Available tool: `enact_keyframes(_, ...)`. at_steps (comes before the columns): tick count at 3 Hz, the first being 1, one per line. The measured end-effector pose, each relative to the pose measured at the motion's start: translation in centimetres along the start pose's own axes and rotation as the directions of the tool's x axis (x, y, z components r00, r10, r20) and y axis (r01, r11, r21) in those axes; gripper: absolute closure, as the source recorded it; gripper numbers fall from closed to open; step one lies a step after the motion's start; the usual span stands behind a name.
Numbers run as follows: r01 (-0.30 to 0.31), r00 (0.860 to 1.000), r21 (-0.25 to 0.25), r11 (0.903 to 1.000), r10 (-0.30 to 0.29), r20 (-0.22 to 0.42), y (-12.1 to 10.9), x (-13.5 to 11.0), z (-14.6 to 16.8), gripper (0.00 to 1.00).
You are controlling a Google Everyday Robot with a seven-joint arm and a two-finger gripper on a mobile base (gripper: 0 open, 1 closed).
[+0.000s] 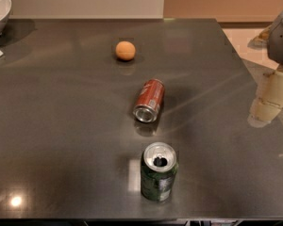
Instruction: Move coke can near green can
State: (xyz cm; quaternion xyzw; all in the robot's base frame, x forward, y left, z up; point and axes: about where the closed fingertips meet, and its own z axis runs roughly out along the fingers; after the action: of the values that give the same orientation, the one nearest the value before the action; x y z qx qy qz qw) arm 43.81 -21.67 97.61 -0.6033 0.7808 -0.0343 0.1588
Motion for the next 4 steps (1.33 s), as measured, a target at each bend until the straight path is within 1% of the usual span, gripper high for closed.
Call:
enact_keyframes(1,0.000,1.000,0.000,1.0000,0.000,0.000,0.0,0.0,0.0,0.00)
enact_keyframes(2,0.035,0.999,-0.010,0.9993,-0.035,-0.002,-1.0,-0.5,0.3,0.00)
enact_keyframes(3,0.132,0.991,-0.024,0.9910,-0.132,0.003,-2.9,-1.8,1.4,0.00)
enact_keyframes(4,0.274,0.961,-0.034,0.9610,-0.274,0.027,-4.7,-4.1,3.2,0.00)
